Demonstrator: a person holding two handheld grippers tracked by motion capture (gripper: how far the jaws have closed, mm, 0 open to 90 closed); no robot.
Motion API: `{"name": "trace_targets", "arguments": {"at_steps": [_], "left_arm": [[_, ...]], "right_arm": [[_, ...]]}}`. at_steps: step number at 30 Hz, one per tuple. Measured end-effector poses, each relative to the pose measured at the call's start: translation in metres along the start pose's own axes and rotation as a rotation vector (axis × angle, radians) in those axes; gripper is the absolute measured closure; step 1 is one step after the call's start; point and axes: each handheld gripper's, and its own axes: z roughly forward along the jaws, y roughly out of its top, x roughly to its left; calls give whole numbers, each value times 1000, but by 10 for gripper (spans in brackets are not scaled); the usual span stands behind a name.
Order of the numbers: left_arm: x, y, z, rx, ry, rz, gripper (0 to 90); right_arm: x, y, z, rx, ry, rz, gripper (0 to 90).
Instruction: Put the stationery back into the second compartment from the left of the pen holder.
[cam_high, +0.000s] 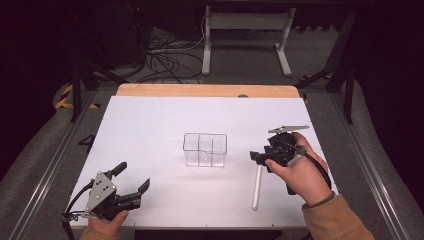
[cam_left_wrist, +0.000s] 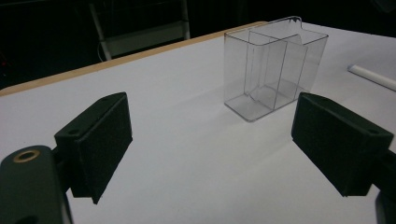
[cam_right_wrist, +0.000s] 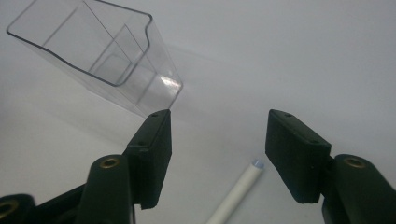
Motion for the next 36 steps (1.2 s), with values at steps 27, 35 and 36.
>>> {"name": "trace_targets", "arguments": {"at_steps": [27, 35, 36], "left_arm": [[0, 0, -1, 1, 1, 1, 132], [0, 0, -1, -1, 3, 3, 134], [0, 0, -1, -2, 3, 3, 134]], "right_arm": [[-3, -16, 16, 195, -100, 340, 513], [-5, -15, 18, 244, -133, 441, 575], [-5, -15, 19, 249, -137, 450, 578]]}}
